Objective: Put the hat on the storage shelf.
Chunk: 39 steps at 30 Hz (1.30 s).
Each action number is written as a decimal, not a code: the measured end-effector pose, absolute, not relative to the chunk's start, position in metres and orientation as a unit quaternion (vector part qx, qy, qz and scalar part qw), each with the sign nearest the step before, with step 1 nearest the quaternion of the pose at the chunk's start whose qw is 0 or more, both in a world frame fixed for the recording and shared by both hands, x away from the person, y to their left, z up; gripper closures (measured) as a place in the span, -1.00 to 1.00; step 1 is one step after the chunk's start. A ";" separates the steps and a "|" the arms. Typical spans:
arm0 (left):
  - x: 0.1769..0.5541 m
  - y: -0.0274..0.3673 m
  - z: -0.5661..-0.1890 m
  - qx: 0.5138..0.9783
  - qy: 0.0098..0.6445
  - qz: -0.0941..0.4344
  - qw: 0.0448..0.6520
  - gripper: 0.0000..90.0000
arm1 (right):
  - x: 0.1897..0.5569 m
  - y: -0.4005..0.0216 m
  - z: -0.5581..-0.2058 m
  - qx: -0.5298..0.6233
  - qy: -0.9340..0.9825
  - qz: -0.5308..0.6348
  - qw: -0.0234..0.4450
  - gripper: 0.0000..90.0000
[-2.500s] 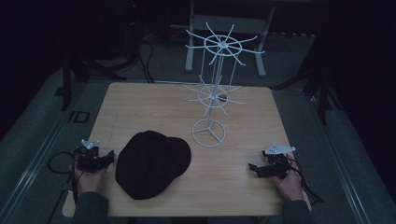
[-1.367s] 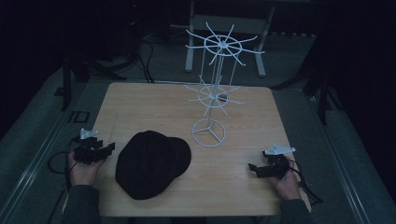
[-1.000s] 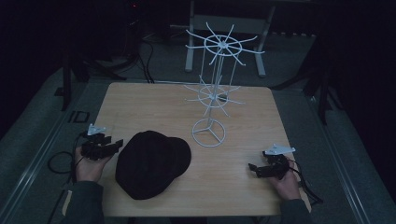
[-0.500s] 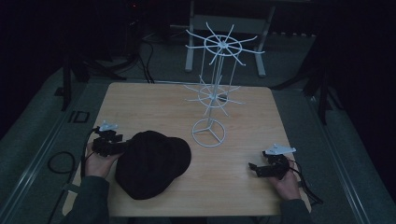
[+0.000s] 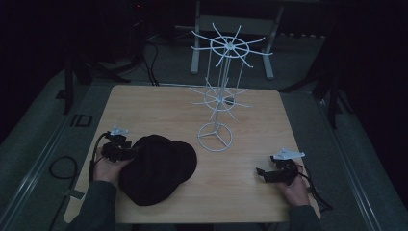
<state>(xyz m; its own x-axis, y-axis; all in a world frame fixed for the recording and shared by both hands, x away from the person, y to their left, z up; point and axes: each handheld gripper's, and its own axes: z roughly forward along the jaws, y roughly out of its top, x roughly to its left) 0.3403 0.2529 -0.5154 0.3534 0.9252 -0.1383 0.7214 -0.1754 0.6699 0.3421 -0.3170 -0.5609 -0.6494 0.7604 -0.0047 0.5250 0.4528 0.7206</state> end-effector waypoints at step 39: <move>0.329 0.260 -0.525 0.741 0.571 0.087 0.342 0.74 | 0.342 -0.317 -0.561 0.385 0.836 0.355 0.166 -0.69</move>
